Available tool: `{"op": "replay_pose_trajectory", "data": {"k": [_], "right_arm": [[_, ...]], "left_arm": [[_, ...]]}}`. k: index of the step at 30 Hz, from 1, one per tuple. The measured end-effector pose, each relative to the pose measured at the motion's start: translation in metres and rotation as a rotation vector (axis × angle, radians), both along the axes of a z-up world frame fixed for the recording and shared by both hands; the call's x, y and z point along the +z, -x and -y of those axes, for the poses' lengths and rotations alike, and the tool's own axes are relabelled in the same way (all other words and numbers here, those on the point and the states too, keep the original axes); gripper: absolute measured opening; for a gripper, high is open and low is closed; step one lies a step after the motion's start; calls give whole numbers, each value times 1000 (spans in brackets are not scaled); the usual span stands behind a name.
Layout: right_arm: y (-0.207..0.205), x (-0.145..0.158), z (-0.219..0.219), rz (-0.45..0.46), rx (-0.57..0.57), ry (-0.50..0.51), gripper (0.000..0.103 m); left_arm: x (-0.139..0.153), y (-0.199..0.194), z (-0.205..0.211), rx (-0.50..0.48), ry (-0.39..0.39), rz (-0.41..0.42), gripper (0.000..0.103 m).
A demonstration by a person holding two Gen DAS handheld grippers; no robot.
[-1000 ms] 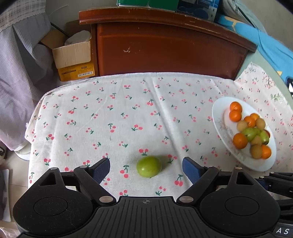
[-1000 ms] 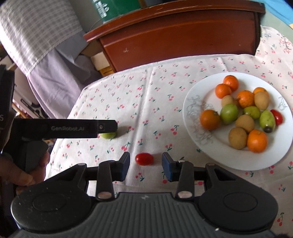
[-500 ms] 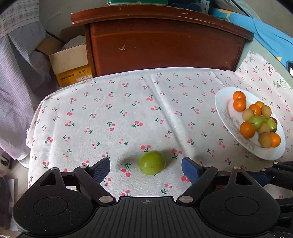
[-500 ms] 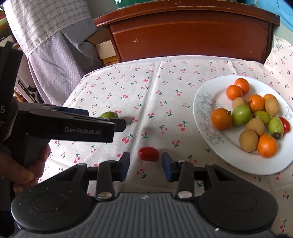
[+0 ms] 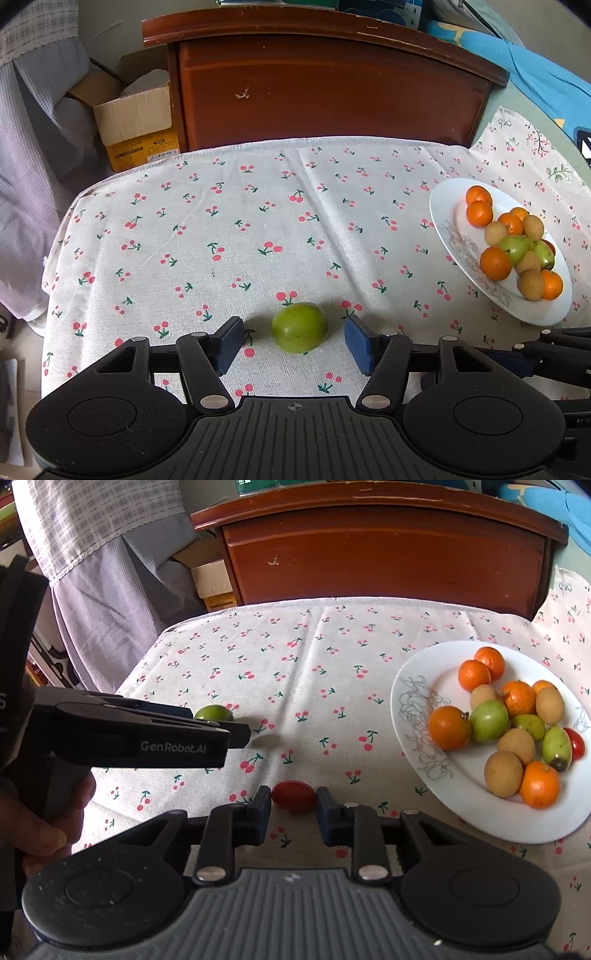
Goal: Organize fruits
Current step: 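Grasp the green lime with the left tool while the right tool grasps the red tomato, then carry the lime and tomato onto the plate and open both tools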
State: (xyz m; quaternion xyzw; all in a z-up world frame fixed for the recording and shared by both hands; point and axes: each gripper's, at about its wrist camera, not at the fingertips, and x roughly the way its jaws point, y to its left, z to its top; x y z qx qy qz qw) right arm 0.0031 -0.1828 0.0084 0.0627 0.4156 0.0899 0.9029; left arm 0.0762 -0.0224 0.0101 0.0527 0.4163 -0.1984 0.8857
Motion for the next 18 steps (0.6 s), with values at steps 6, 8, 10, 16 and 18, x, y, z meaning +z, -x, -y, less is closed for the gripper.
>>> {"op": "replay_pose_trajectory", "data": {"k": [6,8,10,16,18], "right_arm": [[0,1,1,-1,-8,-18,26],[0,3,3,-1,-11,-28,26],[0,4,3,2,-14,-28,26],[0,7,8,3,-25,-46,26],[0,11,11,11,-33,-56,26]], "left_arm": [[1,-1,-1,-4,28,-3,30],[1,0,-1,-2,27,2,30],[1,2,0,2,26,8,30],[13,3,2,9,55,32,30],[18,4,4,7,68,43,30]]}}
